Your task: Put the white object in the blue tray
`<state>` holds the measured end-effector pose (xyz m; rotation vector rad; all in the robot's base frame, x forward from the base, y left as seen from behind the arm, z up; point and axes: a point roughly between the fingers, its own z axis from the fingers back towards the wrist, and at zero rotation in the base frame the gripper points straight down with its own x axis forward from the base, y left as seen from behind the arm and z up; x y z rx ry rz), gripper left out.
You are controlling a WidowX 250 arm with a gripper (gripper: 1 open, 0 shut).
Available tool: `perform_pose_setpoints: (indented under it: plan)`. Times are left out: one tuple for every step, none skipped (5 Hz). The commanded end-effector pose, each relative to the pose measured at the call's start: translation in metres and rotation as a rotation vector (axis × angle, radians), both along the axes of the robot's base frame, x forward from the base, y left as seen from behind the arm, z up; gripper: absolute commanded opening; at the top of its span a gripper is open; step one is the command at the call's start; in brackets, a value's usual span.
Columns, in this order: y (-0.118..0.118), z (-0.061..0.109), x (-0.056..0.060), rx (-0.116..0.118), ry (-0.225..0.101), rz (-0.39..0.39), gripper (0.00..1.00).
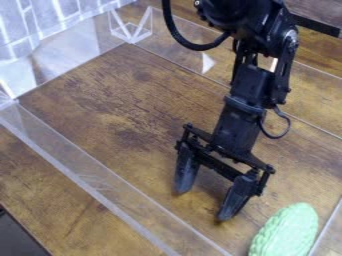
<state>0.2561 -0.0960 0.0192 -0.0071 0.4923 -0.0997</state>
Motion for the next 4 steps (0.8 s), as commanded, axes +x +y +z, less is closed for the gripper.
perform_pose_setpoints:
  plan:
    - [0.0001, 0.0138, 0.0074, -0.017, -0.065, 0.003, 1.00]
    - [0.0007, 0.0150, 0.0079, -0.022, -0.075, 0.006, 1.00]
    - [0.0012, 0.0161, 0.0083, -0.026, -0.086, 0.011, 1.00]
    - [0.0019, 0.0172, 0.0089, -0.030, -0.097, 0.015, 1.00]
